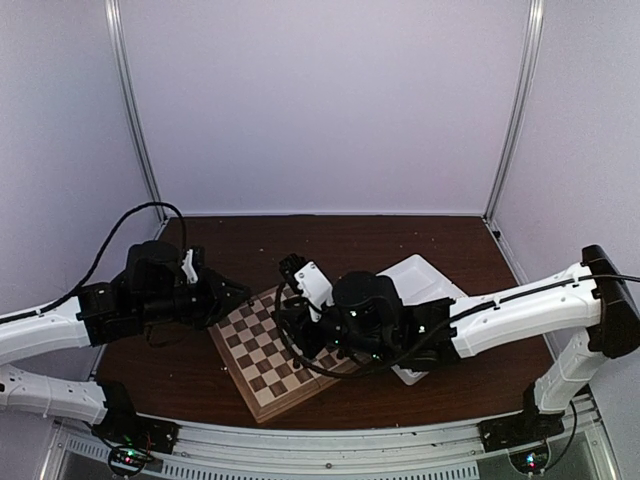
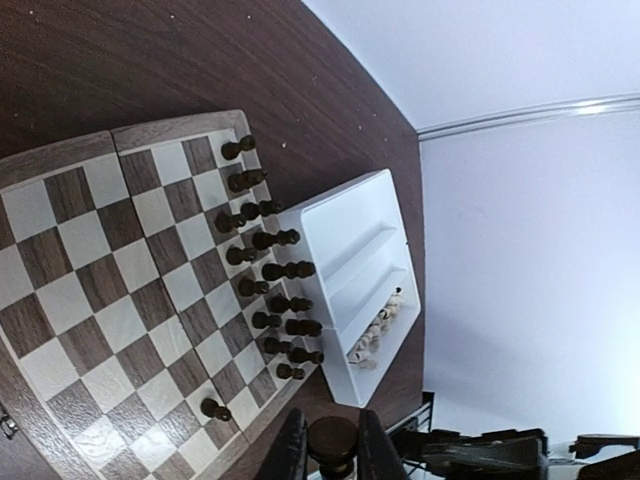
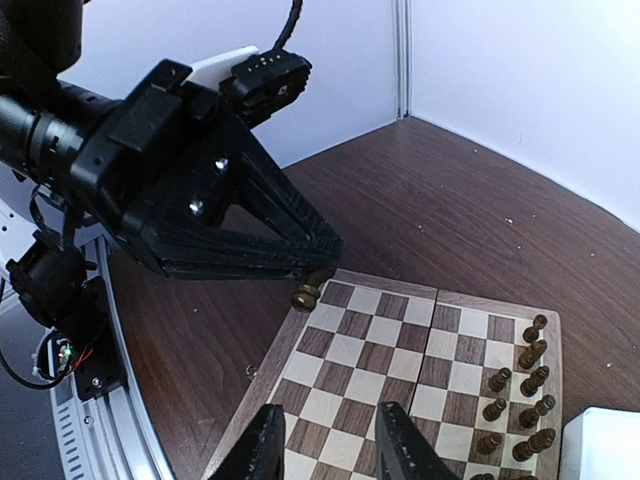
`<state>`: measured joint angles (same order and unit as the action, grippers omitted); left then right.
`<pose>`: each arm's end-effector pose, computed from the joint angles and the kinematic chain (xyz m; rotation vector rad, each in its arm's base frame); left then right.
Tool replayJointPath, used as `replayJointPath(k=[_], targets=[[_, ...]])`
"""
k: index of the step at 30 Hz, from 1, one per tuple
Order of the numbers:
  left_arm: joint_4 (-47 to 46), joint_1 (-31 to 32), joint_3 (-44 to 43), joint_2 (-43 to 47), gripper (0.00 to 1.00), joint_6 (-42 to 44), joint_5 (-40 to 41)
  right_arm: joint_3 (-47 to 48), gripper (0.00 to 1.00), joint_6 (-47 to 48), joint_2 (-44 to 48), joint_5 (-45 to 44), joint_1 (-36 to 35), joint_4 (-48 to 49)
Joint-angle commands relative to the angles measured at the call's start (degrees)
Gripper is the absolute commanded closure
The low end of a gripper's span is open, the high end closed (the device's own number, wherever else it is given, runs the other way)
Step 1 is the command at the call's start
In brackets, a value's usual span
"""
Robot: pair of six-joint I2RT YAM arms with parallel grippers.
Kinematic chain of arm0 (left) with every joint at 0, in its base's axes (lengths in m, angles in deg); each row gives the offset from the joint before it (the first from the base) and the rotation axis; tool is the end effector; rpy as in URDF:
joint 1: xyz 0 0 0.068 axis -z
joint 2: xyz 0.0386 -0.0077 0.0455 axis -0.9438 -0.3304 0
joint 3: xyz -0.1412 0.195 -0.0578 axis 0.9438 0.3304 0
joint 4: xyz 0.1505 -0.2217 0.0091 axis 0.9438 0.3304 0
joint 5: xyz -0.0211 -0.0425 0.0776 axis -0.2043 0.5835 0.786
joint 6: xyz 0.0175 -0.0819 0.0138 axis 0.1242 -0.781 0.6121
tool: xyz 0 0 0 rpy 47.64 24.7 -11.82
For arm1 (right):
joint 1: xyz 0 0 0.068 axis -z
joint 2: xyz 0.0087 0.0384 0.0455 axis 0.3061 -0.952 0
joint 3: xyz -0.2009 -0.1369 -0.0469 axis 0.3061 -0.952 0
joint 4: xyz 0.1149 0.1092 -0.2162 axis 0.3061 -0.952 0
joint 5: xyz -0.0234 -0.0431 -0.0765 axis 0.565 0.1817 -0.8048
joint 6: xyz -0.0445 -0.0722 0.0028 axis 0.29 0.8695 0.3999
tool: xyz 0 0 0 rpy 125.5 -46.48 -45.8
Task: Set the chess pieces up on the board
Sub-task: Place the chess piece on the chessboard.
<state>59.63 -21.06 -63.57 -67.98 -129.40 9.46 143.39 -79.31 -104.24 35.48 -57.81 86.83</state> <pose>0.1777 -0.2067 0.2301 -0.5758 2.2404 -1.2864 0.1192 0.4021 0.2291 -0.8871 1.7521 0.8519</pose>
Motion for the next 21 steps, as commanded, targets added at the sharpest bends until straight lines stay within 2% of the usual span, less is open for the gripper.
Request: replayJointPath(k=[1,5,21], targets=[[-5.1,-0.3,1.6,1.3,0.89,-7.9,0.4,3.6,0.65,1.7,-3.7,1.0,-0.4,5.1],[-8.1,-0.3,3.0,1.2,0.89,-10.5,-1.3,5.4,0.61,1.3,-6.0,1.5,-0.4,6.2],[-12.1,-0.3,3.9,0.3,0.89,-12.6,-5.2,8.9,0.6,0.7,-10.2,-1.3,0.1,5.6]])
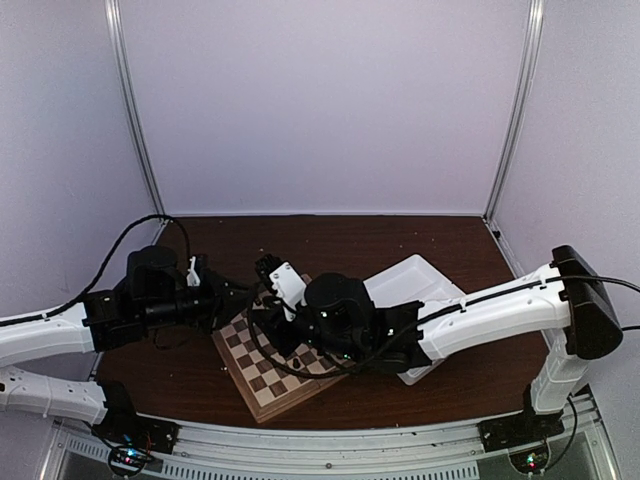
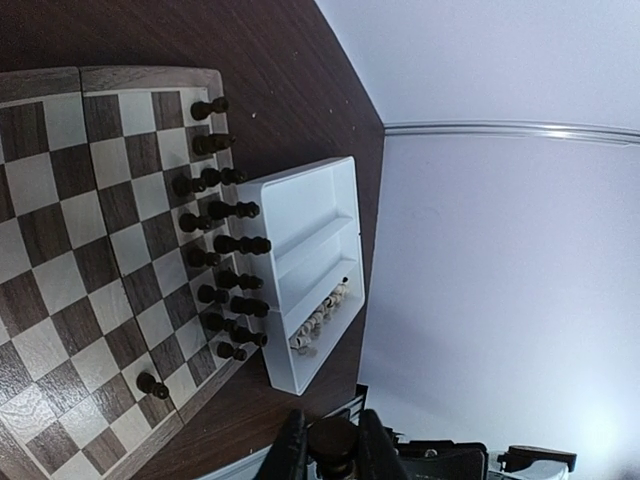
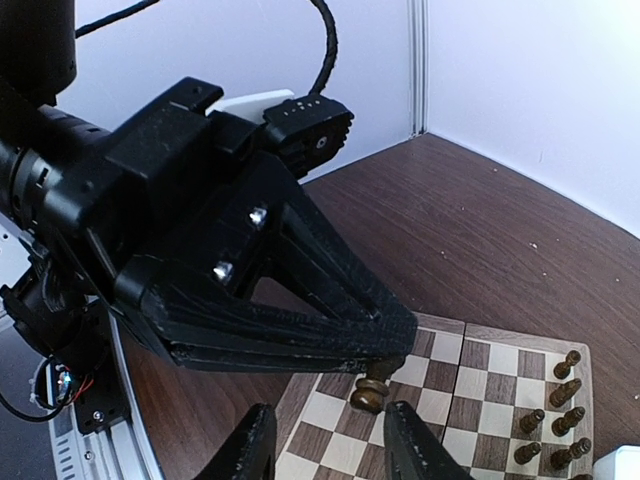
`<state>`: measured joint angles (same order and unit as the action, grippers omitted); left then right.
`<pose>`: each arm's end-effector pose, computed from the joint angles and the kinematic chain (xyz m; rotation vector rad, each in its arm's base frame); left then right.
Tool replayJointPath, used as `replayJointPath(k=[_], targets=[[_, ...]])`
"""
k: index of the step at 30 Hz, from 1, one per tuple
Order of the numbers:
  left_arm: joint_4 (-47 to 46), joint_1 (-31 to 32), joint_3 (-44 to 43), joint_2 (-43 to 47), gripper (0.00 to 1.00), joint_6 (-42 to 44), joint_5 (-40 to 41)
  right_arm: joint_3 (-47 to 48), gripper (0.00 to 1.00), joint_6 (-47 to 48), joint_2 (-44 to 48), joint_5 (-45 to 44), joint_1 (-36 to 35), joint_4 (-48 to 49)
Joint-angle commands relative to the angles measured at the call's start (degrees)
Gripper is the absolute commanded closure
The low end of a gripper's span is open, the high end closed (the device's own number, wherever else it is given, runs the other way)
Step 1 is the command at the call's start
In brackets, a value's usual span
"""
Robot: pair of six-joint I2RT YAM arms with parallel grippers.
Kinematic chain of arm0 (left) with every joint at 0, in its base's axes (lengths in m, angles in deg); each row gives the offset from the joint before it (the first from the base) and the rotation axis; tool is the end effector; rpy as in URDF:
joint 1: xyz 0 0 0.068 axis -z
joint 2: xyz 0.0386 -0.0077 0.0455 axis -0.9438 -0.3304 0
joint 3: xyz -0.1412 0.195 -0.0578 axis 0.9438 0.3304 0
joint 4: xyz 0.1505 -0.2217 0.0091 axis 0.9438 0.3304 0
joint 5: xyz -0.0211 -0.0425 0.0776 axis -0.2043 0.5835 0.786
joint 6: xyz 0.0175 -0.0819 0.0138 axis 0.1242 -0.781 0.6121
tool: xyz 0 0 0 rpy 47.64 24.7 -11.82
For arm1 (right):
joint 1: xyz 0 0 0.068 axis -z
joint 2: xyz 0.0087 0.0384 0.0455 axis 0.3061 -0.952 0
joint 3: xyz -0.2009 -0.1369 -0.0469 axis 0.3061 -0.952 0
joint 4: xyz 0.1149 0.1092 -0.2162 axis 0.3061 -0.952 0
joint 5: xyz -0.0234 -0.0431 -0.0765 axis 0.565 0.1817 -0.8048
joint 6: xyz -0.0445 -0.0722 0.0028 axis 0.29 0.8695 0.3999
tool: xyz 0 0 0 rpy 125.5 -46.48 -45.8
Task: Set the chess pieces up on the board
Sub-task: Place the chess piece on the chessboard.
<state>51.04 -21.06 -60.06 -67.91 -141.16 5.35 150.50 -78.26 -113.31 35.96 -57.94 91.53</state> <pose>0.1761 -0.2131 0.2267 -0.7534 2.1982 -1.5236 0.1267 0.4380 0.2226 -0.8830 1.7034 0.8784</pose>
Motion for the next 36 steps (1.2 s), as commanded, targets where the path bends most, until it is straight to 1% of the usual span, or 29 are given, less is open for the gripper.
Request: replayJointPath(k=[1,8,18,22,25,30,33,35,36], targets=[[-3.5,-0.3,0.4,0.3,0.89,-0.9,-1.1,1.9,0.6,-0.4,-1.2,-1.9,0.4,0.9],[-4.0,-0.3,0.5,0.3,0.89,-1.1,-1.5,2.2,0.63,-1.0,-1.7,-1.7,1.0,0.9],[-4.6,-0.3,0.8,0.3,0.89,-1.2,-2.0,2.9,0.64,-2.0,-2.0,-2.2,1.9,0.6],[-4.6,-0.3,0.8,0.4,0.89,-1.3,-2.1,2.8,0.72,-2.2,-2.0,-2.0,2.1,0.8],[-4.6,-0.3,0.8,0.5,0.89,-1.4,-1.9,3.1,0.75,-2.2,-2.0,-1.9,2.2,0.7],[-4.8,-0.3,0.9,0.6,0.89,-1.3,-2.1,2.9,0.84,-2.4,-1.9,-2.0,2.2,0.9],[-5.0,-0.3,1.2,0.7,0.89,-1.5,-2.1,2.7,0.92,-2.3,-1.7,-1.8,2.2,1.1],[-5.3,-0.3,1.6,0.8,0.88,-1.5,-2.0,2.6,0.97,-2.5,-1.5,-1.8,2.2,1.0],[-5.3,-0.3,1.7,0.9,0.84,-1.4,-1.8,2.5,0.97,-2.6,-1.2,-1.8,2.2,0.8]])
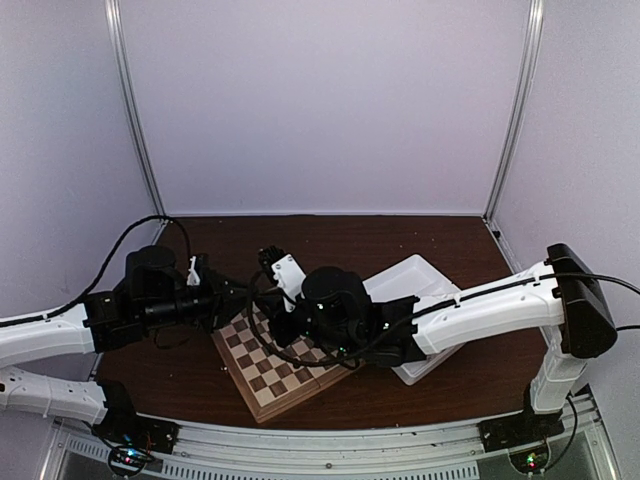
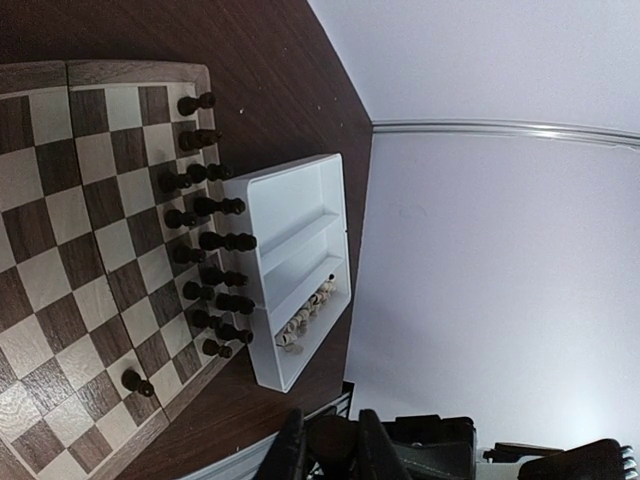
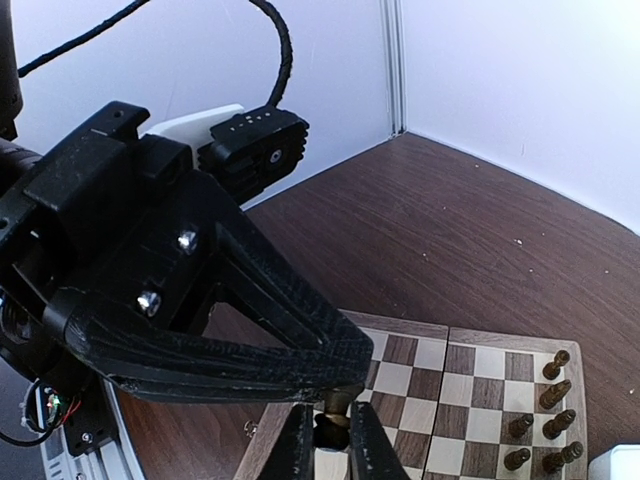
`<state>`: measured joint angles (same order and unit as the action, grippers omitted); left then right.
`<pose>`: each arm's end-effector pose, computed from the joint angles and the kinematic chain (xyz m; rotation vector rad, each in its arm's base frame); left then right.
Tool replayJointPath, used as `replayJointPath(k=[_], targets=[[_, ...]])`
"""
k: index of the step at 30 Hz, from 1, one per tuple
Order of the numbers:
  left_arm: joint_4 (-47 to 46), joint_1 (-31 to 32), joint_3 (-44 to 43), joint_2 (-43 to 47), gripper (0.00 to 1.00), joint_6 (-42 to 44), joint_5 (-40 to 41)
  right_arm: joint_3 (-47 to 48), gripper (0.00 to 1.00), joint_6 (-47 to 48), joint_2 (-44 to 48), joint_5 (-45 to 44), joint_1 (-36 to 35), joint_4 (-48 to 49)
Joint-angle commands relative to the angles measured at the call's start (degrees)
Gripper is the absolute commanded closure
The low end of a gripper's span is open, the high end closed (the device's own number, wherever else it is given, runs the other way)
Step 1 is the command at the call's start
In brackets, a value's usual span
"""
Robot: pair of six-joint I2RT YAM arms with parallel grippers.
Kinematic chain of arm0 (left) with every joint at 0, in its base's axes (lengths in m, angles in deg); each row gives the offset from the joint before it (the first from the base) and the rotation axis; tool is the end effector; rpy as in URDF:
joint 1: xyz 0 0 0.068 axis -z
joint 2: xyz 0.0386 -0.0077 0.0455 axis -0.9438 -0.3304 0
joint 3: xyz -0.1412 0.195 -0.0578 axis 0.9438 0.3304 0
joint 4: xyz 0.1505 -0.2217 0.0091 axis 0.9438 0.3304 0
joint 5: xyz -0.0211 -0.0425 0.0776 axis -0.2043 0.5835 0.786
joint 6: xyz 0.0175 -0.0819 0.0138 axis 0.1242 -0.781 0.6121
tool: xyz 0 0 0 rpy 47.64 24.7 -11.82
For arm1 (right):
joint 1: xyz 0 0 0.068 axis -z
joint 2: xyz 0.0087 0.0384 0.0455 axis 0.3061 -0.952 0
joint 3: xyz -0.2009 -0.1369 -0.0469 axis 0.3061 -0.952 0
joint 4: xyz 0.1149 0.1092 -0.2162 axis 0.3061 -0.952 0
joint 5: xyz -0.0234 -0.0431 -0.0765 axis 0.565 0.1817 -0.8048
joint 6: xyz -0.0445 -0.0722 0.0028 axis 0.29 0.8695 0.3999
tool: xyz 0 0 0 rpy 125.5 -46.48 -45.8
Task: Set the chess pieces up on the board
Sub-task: Place the chess piece on the chessboard.
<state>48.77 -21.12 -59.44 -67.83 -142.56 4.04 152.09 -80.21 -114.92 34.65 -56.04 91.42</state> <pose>0.1757 -0.2147 0.2283 -0.7586 2.1845 -1.5797 0.1445 0.4389 0.2208 -0.8088 1.7360 0.8584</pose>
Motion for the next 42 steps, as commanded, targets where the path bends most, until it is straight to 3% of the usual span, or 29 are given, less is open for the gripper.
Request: replayJointPath(k=[1,5,8,11,15,20,24,30,35,42], targets=[[-3.0,-0.2,1.2,0.9,0.8,0.2,-0.3,0.9,0.98,-0.7,0.6,-0.5,0.4,0.7],[-0.5,-1.0,1.4,2.9,0.63,3.3,1.4,1.2,1.0,-2.4,2.1,-0.5,0.4,-3.5],[8.1,-4.1,-0.7,5.8,0.5,8.5,2.2,1.3,1.0,-4.4,3.5,0.8,0.5,-8.6],[18.2,-6.1,-4.1,9.3,0.37,16.8,7.3,2.1,1.0,-6.7,4.9,2.8,0.8,-15.6],[26.6,-6.3,-8.3,12.2,0.28,29.8,12.2,5.5,1.0,-9.8,5.8,7.0,2.3,-28.5],[31.5,-6.3,-12.0,10.9,0.22,43.7,9.1,13.2,1.0,-13.1,3.4,16.4,6.3,-45.1],[34.3,-6.4,-13.0,8.7,0.2,49.8,6.0,19.9,0.98,-12.4,-0.6,20.4,8.1,-54.7],[34.9,-6.3,-11.6,6.5,0.2,54.0,2.6,29.5,0.93,-9.8,-7.5,21.3,8.9,-64.5],[34.9,-6.4,-11.3,4.6,0.2,57.3,-0.5,39.5,0.96,-7.4,-15.1,20.5,8.9,-75.2],[34.7,-6.3,-10.7,3.8,0.2,58.9,-1.8,43.6,0.95,-6.2,-19.4,19.3,9.0,-79.7]])
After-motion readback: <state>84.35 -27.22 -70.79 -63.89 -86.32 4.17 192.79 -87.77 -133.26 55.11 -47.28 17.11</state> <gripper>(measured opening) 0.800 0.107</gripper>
